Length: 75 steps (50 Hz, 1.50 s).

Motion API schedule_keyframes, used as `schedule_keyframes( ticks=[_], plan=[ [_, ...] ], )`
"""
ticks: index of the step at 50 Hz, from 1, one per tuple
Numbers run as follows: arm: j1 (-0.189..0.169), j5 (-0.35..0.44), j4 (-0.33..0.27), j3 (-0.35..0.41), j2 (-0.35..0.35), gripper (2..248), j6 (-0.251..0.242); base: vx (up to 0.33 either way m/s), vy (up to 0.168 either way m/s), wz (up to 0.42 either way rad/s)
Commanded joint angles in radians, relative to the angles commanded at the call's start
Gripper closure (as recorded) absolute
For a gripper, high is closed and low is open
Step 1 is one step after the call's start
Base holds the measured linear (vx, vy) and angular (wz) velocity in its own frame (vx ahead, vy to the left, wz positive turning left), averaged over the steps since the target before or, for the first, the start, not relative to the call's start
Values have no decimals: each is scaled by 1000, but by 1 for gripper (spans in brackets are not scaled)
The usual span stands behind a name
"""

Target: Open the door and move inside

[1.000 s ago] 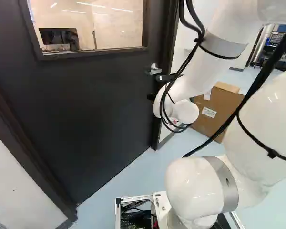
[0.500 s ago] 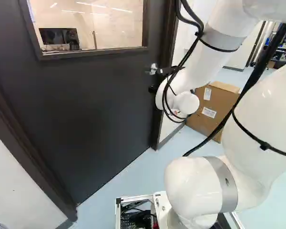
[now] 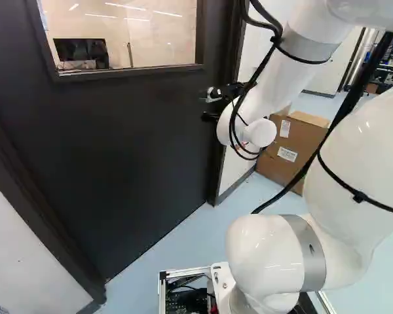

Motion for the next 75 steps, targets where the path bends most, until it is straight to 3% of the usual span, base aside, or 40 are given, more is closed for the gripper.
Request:
schedule_keyframes(
  ticks=[53,62,75],
  plan=[
    [-54,0,-427,-130,-2,3,0,0,0,0],
    [-62,0,-470,-159,-10,3,0,0,0,0],
    [-70,0,-480,-200,-36,3,0,0,0,0]
  ],
)
